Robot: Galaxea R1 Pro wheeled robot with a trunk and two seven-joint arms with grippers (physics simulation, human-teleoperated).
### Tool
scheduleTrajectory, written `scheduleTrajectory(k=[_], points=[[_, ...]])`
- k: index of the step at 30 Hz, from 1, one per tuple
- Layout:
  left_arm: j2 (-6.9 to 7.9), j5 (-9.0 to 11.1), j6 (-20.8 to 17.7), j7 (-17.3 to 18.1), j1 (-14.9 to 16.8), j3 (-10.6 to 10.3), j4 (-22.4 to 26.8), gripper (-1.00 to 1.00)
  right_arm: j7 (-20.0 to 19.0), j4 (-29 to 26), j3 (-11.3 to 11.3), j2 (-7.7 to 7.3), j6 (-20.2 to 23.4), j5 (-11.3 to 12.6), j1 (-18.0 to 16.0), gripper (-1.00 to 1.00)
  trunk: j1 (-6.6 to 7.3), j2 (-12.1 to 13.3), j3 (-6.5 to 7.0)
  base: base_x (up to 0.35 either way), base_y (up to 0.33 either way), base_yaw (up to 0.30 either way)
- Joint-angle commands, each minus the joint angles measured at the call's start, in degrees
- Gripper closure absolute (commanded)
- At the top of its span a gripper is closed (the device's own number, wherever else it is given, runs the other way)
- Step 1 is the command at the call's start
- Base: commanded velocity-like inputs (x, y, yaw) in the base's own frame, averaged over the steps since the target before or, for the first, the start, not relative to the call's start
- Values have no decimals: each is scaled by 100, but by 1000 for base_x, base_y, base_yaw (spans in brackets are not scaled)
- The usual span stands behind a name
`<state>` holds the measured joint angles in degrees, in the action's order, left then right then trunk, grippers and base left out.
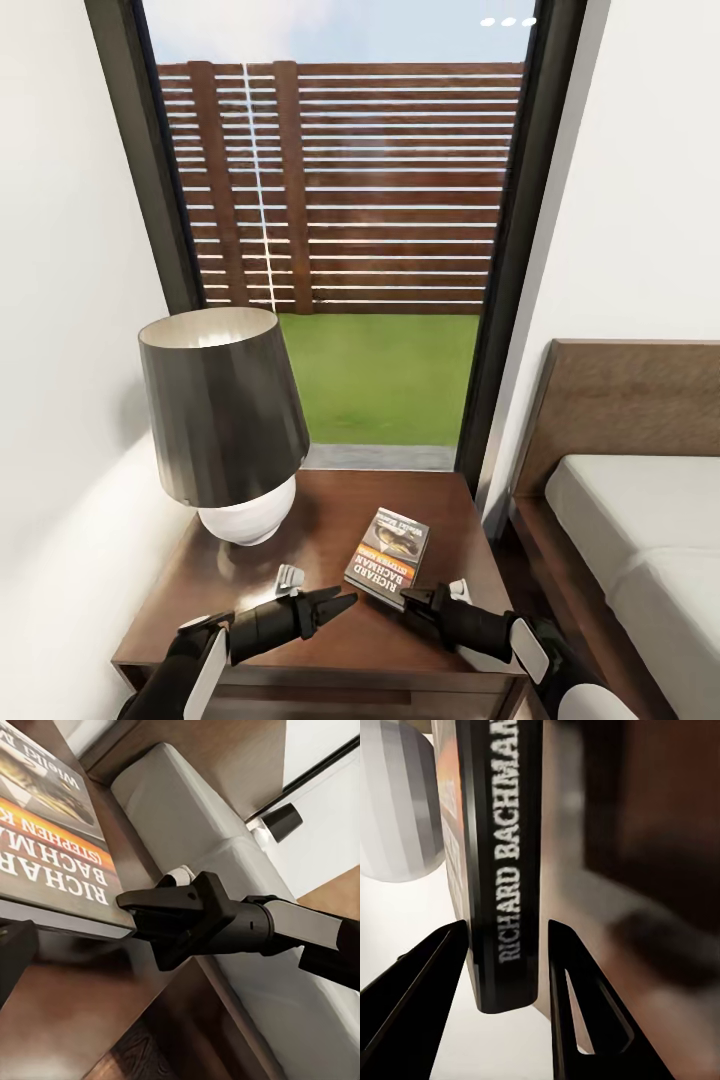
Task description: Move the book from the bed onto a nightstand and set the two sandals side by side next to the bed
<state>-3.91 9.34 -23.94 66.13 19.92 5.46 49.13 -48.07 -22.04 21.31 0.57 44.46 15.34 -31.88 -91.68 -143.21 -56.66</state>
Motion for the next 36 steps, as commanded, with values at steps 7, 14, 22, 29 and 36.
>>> scheduleTrajectory(k=[7,14,22,29,36], points=[[-5,6,-58,22,3,16,0,-100,-9,-2,26,4,28,-13,-3,-100,1,-2,-5,0,0,0],[-5,6,-58,22,3,16,0,-100,-9,-2,23,4,27,-14,-3,-100,1,-2,-5,0,0,0],[-5,6,-58,22,3,16,0,-100,-9,-2,22,4,21,-13,-3,-100,1,-2,-5,0,0,0],[-5,6,-58,22,3,16,0,-100,-9,-2,22,4,20,-13,-3,-100,1,-2,-5,0,0,0],[-5,6,-58,22,3,16,0,-100,-9,-2,22,4,19,-14,-3,-100,89,158,66,0,0,0]])
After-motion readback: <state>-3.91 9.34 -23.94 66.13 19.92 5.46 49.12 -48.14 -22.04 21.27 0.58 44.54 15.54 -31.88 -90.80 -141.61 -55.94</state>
